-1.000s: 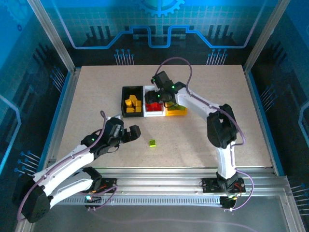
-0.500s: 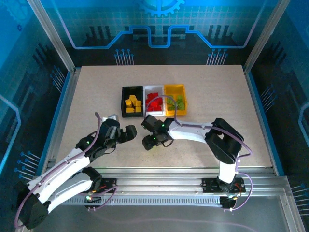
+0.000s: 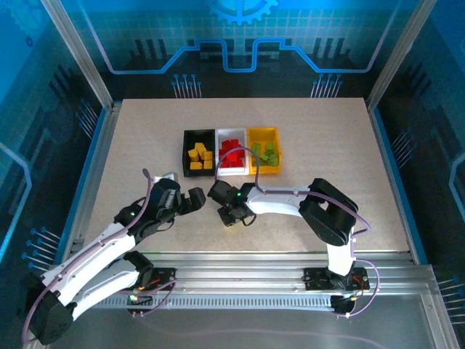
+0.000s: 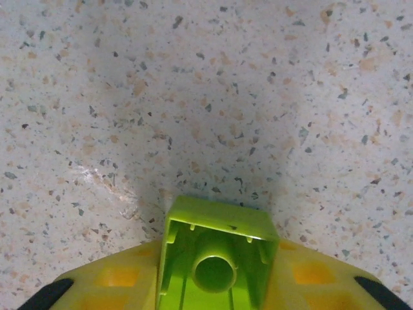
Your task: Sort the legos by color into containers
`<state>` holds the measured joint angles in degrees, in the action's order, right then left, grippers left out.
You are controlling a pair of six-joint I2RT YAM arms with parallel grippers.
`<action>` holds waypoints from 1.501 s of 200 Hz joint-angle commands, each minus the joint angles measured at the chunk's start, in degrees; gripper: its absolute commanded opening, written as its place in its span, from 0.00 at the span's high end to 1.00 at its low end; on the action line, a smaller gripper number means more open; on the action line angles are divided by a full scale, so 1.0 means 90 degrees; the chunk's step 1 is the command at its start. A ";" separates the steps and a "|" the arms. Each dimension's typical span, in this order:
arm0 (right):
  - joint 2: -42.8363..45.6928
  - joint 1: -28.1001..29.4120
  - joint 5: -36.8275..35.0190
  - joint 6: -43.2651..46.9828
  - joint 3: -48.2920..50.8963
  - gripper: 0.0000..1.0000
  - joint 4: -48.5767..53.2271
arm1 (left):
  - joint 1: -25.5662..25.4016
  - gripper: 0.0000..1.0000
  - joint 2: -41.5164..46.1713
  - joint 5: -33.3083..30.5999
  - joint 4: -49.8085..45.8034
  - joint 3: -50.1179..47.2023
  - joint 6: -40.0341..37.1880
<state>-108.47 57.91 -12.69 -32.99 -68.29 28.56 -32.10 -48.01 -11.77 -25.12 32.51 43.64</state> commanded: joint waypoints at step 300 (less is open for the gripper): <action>0.2499 -0.3485 0.0586 0.0462 0.0145 0.29 -0.1622 | 0.0233 0.01 -0.0719 -0.2000 0.1128 0.0565 -0.0817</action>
<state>-92.62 26.55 -8.97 -28.38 -75.26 22.79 -31.07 -52.53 -19.35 -22.26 35.73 41.60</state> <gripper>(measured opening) 0.698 0.989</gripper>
